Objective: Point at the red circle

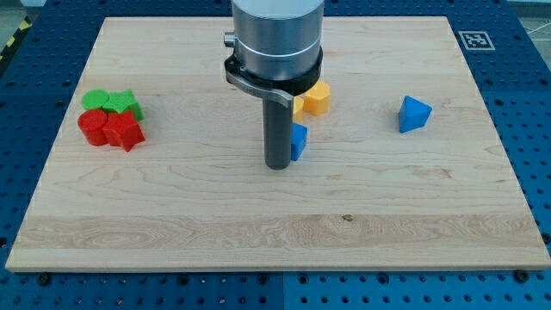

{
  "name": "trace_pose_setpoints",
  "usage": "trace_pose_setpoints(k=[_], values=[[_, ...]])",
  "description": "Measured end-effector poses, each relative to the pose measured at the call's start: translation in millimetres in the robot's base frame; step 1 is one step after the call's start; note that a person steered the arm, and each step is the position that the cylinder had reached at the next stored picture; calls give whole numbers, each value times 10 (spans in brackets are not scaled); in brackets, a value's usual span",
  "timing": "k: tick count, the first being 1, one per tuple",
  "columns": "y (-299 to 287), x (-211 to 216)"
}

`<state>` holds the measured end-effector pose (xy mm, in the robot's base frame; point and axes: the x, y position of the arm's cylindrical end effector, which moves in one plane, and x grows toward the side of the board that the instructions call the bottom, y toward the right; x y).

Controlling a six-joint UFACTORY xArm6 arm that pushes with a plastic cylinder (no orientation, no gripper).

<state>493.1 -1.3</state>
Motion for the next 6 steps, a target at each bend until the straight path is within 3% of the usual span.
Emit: trace_pose_setpoints(k=[4, 6], values=[[37, -255], [-286, 286]])
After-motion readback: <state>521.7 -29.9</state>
